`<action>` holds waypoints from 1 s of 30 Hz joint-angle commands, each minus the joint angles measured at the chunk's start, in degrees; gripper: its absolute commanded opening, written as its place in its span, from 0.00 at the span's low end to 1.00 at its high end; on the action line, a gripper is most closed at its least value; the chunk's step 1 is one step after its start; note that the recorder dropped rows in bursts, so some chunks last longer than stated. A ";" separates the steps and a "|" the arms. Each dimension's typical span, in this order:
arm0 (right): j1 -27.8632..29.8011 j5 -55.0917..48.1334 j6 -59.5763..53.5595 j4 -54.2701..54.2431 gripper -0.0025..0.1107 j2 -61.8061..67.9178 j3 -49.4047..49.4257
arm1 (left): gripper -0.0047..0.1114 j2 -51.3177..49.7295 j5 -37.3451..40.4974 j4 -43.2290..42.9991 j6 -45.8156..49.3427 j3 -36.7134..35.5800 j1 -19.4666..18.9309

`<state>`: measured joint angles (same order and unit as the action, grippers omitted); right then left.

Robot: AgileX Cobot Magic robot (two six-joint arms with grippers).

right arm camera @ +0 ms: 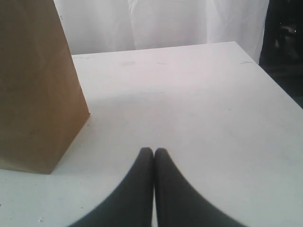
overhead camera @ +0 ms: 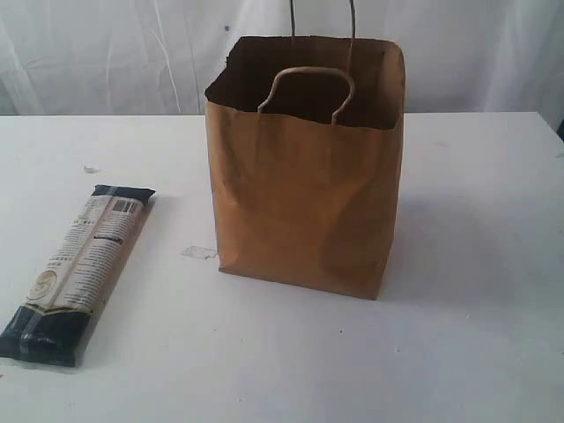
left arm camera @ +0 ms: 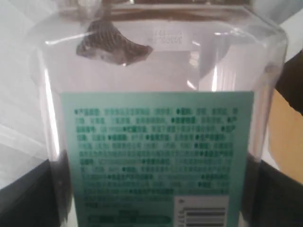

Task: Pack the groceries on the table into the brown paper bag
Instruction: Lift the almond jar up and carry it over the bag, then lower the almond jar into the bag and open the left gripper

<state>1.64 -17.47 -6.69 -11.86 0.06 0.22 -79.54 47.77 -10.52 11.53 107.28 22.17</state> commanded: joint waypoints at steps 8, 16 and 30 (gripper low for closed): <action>0.16 0.59 -0.01 -0.12 0.02 -0.06 -0.22 | 0.04 -7.85 10.11 57.09 66.44 2.05 0.28; 0.16 0.59 -0.01 -0.12 0.02 -0.06 -0.22 | 0.04 -13.16 10.80 63.83 77.84 2.05 0.28; 0.16 0.59 -0.01 -0.12 0.02 -0.06 -0.22 | 0.04 -18.32 10.56 64.02 78.23 2.05 0.28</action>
<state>1.64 -17.47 -6.69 -11.86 0.06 0.22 -97.46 59.71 49.95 87.84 108.72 22.19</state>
